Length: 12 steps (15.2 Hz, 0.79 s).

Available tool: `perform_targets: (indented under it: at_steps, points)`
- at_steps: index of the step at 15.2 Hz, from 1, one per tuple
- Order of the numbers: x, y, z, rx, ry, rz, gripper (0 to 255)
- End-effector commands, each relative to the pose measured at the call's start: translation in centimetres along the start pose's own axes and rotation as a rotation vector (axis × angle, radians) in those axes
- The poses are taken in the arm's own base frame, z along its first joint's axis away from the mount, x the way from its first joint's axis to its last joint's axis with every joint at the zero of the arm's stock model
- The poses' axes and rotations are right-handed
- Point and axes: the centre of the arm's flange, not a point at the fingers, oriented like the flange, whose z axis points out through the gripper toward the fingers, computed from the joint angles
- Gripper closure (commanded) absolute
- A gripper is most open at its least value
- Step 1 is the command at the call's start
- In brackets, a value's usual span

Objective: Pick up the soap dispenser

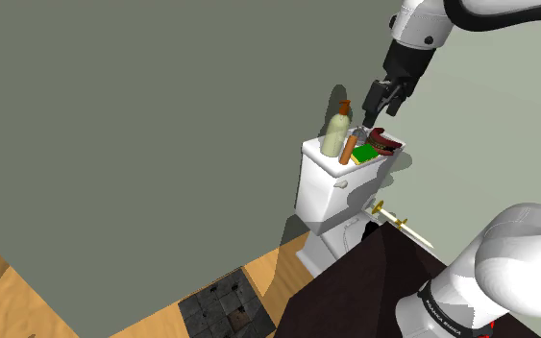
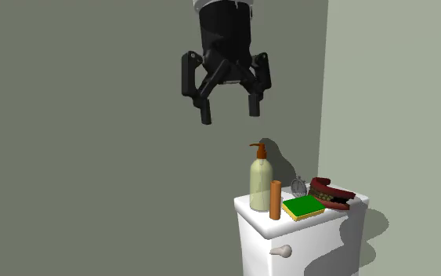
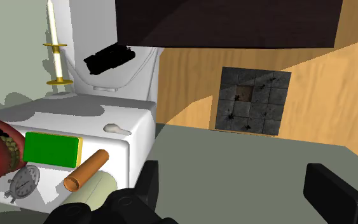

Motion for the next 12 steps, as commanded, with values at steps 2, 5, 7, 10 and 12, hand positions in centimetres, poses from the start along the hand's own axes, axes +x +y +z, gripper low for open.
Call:
perform_targets:
  at_steps: [2, 5, 7, 10, 12]
  points:
    - [0.7, 1.1, 0.4, 0.005, 0.001, -0.008, 0]
    - [2.8, 4.4, 1.6, 0.020, 0.002, -0.031, 0]
    - [4.3, 6.6, 2.5, 0.030, 0.003, -0.046, 0]
    - [6.6, 9.8, 3.8, 0.045, 0.005, -0.069, 0]
    - [8.2, 11.9, 4.7, 0.055, 0.006, -0.084, 0]
